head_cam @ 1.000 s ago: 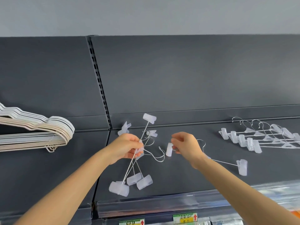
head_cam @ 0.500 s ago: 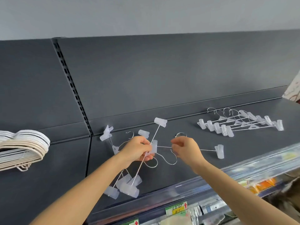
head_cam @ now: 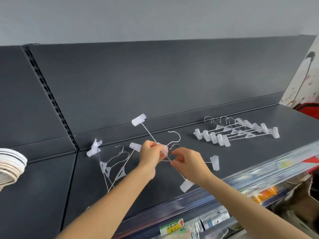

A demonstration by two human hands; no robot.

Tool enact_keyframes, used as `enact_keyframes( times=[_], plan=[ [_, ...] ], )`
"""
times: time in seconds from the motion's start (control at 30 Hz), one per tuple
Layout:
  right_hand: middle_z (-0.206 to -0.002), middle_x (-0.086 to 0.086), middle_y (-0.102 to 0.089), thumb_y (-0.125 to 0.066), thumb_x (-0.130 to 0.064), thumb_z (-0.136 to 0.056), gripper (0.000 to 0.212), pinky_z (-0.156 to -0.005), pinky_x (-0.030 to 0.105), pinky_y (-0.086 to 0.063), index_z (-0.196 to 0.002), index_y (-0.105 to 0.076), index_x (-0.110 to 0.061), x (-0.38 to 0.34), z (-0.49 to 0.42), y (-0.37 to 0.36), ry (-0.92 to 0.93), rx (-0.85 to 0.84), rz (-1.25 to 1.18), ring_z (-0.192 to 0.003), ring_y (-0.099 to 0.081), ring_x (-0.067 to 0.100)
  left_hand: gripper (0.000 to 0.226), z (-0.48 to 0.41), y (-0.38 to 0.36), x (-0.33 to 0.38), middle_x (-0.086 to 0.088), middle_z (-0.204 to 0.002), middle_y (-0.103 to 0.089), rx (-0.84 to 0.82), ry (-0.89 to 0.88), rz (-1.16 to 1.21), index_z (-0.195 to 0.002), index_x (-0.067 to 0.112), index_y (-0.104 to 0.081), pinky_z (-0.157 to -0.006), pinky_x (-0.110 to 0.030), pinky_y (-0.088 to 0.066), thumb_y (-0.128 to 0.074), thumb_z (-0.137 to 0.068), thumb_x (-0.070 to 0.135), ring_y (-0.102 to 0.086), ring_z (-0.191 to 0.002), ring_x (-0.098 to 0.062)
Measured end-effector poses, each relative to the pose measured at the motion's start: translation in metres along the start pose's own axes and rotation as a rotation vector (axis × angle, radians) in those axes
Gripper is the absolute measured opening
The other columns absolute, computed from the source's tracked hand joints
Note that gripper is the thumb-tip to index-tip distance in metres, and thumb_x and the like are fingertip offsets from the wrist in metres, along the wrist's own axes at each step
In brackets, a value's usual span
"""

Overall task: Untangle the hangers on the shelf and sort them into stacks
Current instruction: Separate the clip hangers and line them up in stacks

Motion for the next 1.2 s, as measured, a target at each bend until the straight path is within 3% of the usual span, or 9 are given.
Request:
enact_keyframes(
  times=[0.13,0.23,0.37,0.47,0.6,0.73,0.87,1.07,1.2],
  plan=[
    [-0.089,-0.001,-0.068,-0.066,-0.018,-0.082,0.025,-0.076,0.023,-0.048,-0.107,-0.066,-0.015,0.021,-0.005,-0.001,-0.012,-0.074,0.059,-0.083,-0.061,0.015,0.017,-0.008,-0.011,-0.017,-0.018,-0.093,-0.072,0.025,0.014,0.045,-0.094,-0.002,-0.056,-0.09,-0.037,-0.055,-0.066,-0.08,0.001,-0.07,-0.094,-0.026],
    [-0.083,0.0,-0.069,-0.062,-0.012,-0.082,0.016,-0.072,0.026,-0.049,-0.096,-0.069,-0.016,0.032,-0.012,0.004,0.002,-0.096,0.072,-0.078,-0.062,0.017,0.011,-0.009,-0.02,-0.017,-0.016,-0.091,-0.073,0.02,0.006,0.075,-0.088,0.001,-0.056,-0.088,-0.035,-0.056,-0.066,-0.083,0.003,-0.071,-0.091,-0.023],
    [-0.068,-0.005,-0.06,-0.058,-0.007,-0.084,0.016,-0.062,0.021,-0.042,-0.081,-0.07,-0.017,0.054,-0.021,0.019,0.008,-0.082,0.124,-0.069,-0.054,0.015,0.007,-0.007,-0.013,-0.011,-0.012,-0.092,-0.071,0.013,-0.043,-0.15,-0.088,0.006,-0.054,-0.078,-0.029,-0.058,-0.06,-0.085,0.004,-0.07,-0.086,-0.019],
    [-0.073,0.006,-0.061,-0.055,-0.004,-0.083,0.014,-0.065,0.031,-0.044,-0.074,-0.065,-0.009,0.079,-0.026,0.033,0.054,-0.127,0.251,-0.073,-0.054,0.024,0.01,-0.012,0.022,-0.007,-0.008,-0.09,-0.062,0.166,-0.143,-0.322,-0.091,0.01,-0.05,-0.071,-0.031,-0.055,-0.052,-0.085,0.001,-0.066,-0.077,-0.02],
    [-0.077,0.006,-0.058,-0.052,-0.004,-0.084,0.016,-0.067,0.033,-0.045,-0.08,-0.066,-0.01,0.102,-0.028,0.03,0.146,-0.246,0.406,-0.077,-0.054,0.027,0.008,-0.022,0.061,-0.004,-0.011,-0.093,-0.06,0.383,-0.201,-0.487,-0.087,0.011,-0.049,-0.076,-0.048,-0.052,-0.046,-0.082,0.005,-0.06,-0.086,-0.035],
    [-0.089,0.009,-0.064,-0.052,-0.005,-0.084,0.015,-0.075,0.039,-0.05,-0.085,-0.067,-0.008,0.109,-0.036,0.029,0.221,-0.317,0.434,-0.086,-0.057,0.03,0.024,-0.034,0.047,-0.01,0.0,-0.08,-0.056,0.203,-0.131,-0.717,-0.077,0.006,-0.051,-0.062,-0.029,-0.037,-0.049,-0.083,0.029,-0.049,-0.075,-0.023],
    [-0.089,0.005,-0.065,-0.058,-0.006,-0.086,0.015,-0.076,0.035,-0.048,-0.088,-0.071,-0.013,0.112,-0.043,0.036,0.273,-0.324,0.405,-0.085,-0.058,0.025,0.043,-0.049,0.037,-0.026,-0.002,-0.066,-0.051,0.01,0.008,-0.772,-0.059,0.012,-0.041,-0.082,-0.034,-0.046,-0.04,-0.068,0.055,-0.056,-0.074,-0.027],
    [-0.086,0.007,-0.06,-0.051,-0.002,-0.087,0.02,-0.073,0.034,-0.045,-0.086,-0.069,-0.011,0.126,-0.051,0.037,0.332,-0.322,0.499,-0.085,-0.053,0.028,0.026,-0.06,0.039,-0.035,-0.001,-0.079,-0.038,-0.08,0.026,-0.678,-0.075,0.024,-0.049,-0.08,-0.032,-0.038,-0.057,-0.057,0.041,-0.037,-0.077,-0.014],
    [-0.073,0.004,-0.059,-0.055,0.008,-0.074,0.023,-0.059,0.036,-0.048,-0.073,-0.066,-0.011,0.131,-0.053,0.04,0.407,-0.207,0.518,-0.072,-0.054,0.03,0.029,-0.058,0.035,-0.035,-0.008,-0.077,-0.045,-0.138,0.059,-0.612,-0.069,0.009,-0.052,-0.082,-0.035,-0.045,-0.063,-0.065,0.036,-0.044,-0.075,-0.023]
  ],
)
Point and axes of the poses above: each hand's wrist, its own z-axis away from the middle knuckle, its own y-axis out of the back of the hand, x = y × z, the point moved 6 cm from there along -z, towards the middle knuckle
